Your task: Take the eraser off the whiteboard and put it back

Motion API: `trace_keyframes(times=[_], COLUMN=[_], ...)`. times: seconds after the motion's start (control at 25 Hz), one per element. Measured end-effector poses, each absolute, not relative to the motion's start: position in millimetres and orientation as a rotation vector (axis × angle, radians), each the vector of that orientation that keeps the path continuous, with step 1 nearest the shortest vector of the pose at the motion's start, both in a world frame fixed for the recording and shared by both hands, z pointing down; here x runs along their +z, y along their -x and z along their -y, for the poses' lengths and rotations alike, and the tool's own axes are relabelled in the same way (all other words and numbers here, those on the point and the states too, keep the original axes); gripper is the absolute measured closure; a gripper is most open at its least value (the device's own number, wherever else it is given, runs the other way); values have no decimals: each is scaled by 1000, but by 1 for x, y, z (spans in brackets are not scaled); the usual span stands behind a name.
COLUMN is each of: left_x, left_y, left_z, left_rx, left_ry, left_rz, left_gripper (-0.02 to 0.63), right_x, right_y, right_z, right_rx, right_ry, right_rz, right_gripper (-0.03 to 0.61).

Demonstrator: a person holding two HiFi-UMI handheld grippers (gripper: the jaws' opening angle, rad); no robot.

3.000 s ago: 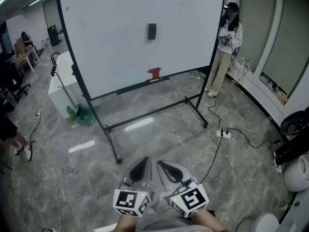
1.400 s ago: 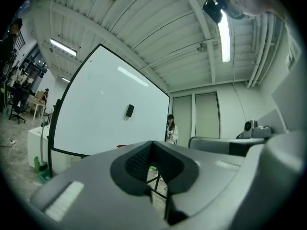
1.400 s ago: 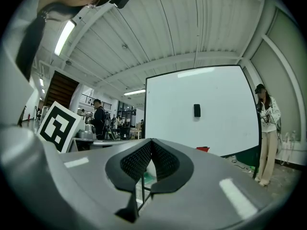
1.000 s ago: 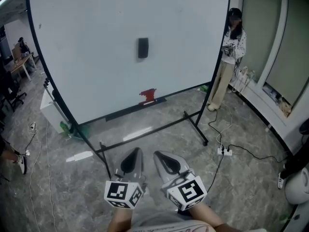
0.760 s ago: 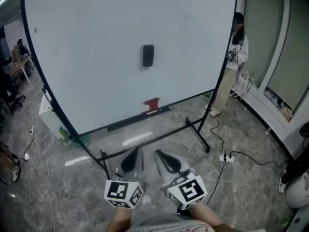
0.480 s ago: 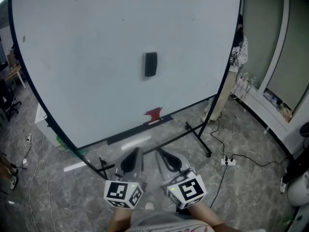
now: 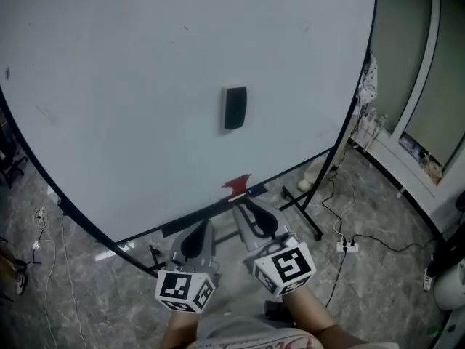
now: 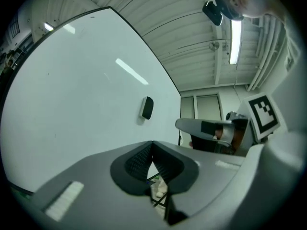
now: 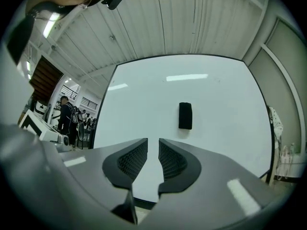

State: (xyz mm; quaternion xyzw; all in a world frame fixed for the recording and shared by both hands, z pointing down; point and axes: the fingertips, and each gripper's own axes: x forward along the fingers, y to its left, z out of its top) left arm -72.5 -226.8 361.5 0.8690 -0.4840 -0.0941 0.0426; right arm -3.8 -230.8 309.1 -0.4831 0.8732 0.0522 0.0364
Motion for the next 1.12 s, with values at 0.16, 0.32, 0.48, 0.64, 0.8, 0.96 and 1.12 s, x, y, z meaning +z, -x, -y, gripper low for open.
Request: trace_keyframes(times=[0.16, 0.32, 0.48, 0.64, 0.8, 0.96, 1.12], left_x=[359, 355, 344, 342, 341, 340, 342], left_y=[73, 73, 75, 71, 70, 68, 66], left_z=[254, 278, 302, 318, 329, 338, 343], left_rx=[-296, -313, -338, -332, -340, -344, -328], left_ry=[-2655, -2633, -2621, -2622, -2613, -2612, -2619], left_rz=[1481, 1505, 1538, 1550, 1548, 1547, 1540], left_gripper=[614, 614, 614, 614, 614, 614, 614], right_x=[283, 265, 244, 226, 220, 216, 216], right_y=[3, -9, -14, -11, -10, -7, -8], right_z=[279, 330, 376, 406, 422, 431, 432], right_rx=[224, 203, 198, 208, 228, 221, 191], right_ry=[1500, 1570, 1589, 1581, 1620, 1615, 1603], right_rz=[-2656, -2622, -2588, -2568, -2534, -2527, -2510], right_gripper=[443, 383, 353, 342, 342, 345, 345])
